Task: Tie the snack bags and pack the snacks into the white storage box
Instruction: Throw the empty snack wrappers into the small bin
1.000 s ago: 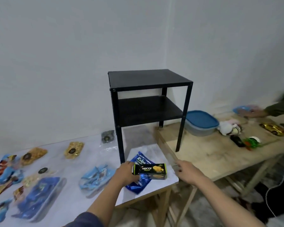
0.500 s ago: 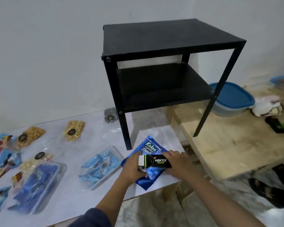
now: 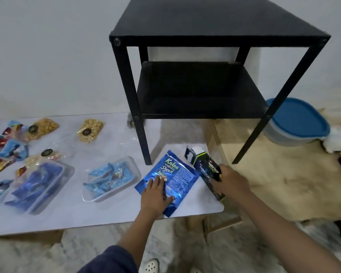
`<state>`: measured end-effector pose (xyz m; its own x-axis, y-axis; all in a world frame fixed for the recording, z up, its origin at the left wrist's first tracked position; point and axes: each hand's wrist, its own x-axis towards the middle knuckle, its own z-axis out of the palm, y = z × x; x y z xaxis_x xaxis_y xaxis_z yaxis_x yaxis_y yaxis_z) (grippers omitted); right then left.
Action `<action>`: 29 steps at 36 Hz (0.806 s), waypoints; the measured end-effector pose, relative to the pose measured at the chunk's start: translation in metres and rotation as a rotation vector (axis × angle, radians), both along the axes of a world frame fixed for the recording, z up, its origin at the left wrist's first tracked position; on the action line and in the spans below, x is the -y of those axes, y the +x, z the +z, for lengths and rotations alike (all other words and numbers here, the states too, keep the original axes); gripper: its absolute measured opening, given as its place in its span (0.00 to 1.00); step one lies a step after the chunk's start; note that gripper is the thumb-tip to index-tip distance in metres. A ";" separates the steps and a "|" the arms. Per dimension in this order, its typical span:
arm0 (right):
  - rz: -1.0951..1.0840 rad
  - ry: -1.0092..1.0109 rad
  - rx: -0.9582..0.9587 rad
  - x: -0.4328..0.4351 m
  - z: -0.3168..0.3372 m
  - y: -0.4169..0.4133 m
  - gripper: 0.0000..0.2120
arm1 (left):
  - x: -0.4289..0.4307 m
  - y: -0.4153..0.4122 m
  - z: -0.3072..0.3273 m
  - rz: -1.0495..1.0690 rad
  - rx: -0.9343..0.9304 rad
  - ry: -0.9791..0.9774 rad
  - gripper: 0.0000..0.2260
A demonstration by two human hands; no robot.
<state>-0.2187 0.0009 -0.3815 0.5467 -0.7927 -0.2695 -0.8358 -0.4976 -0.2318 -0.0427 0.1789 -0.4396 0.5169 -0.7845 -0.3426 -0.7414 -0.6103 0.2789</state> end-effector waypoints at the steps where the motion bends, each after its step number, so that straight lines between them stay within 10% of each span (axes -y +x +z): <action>1: -0.027 0.013 0.013 0.002 -0.001 -0.001 0.22 | 0.001 -0.005 0.002 0.015 0.014 0.008 0.35; 16: 0.004 0.010 0.020 -0.003 -0.001 -0.007 0.24 | -0.001 0.005 0.009 0.226 -0.051 0.098 0.43; 29: 0.097 -0.014 -0.027 -0.019 -0.012 -0.016 0.27 | -0.019 -0.024 0.008 0.417 -0.694 -0.142 0.13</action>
